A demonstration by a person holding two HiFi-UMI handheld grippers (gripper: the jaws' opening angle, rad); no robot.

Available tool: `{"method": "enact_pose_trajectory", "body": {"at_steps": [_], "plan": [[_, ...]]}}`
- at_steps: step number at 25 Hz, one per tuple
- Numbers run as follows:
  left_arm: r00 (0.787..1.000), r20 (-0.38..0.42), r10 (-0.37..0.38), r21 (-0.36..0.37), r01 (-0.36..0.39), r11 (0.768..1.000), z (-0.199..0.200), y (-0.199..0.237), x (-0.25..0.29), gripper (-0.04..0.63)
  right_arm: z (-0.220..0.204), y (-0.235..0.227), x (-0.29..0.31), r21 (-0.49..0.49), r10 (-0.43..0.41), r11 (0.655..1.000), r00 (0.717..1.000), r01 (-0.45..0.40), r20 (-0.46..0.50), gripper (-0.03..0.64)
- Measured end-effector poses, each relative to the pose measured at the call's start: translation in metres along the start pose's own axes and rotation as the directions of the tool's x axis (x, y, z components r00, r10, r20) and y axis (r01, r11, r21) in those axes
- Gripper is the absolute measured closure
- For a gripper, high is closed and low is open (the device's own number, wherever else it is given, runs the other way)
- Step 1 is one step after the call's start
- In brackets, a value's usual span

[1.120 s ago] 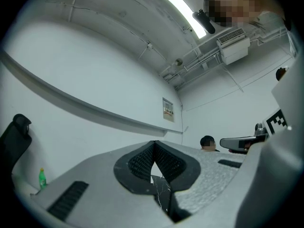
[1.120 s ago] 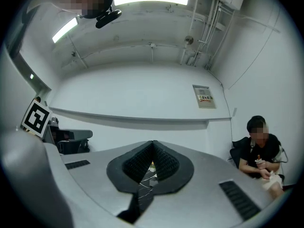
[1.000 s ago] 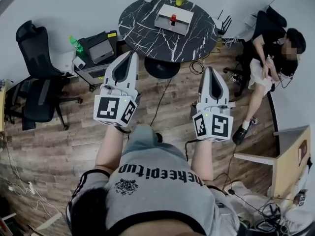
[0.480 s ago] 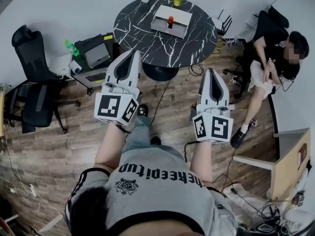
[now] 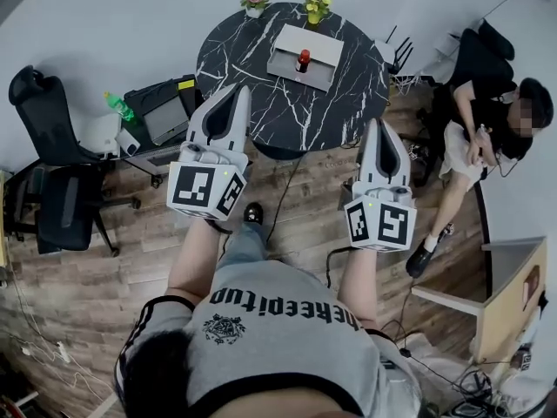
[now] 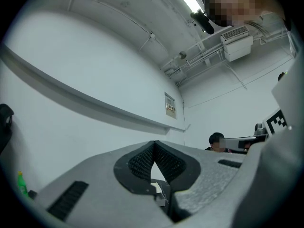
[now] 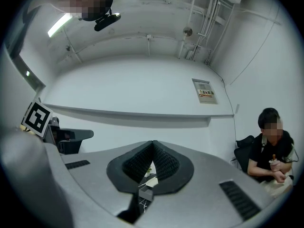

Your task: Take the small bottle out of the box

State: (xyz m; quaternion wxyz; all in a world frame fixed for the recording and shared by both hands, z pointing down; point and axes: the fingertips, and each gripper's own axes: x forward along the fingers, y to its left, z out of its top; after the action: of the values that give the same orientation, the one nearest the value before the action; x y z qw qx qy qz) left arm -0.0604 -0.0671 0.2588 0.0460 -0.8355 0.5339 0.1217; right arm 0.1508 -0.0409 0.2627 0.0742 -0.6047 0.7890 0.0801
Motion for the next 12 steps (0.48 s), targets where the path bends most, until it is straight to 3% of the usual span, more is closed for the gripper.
{"method": "enact_pose_trajectory", "body": {"at_steps": [12], "plan": [[0.998, -0.005, -0.061, -0.005, 0.061, 0.998, -0.013, 0.08, 0.089, 0.592, -0.016, 0.01, 0.115, -0.027, -0.041, 0.999, 0.999, 0.04, -0.005, 0.617]]}}
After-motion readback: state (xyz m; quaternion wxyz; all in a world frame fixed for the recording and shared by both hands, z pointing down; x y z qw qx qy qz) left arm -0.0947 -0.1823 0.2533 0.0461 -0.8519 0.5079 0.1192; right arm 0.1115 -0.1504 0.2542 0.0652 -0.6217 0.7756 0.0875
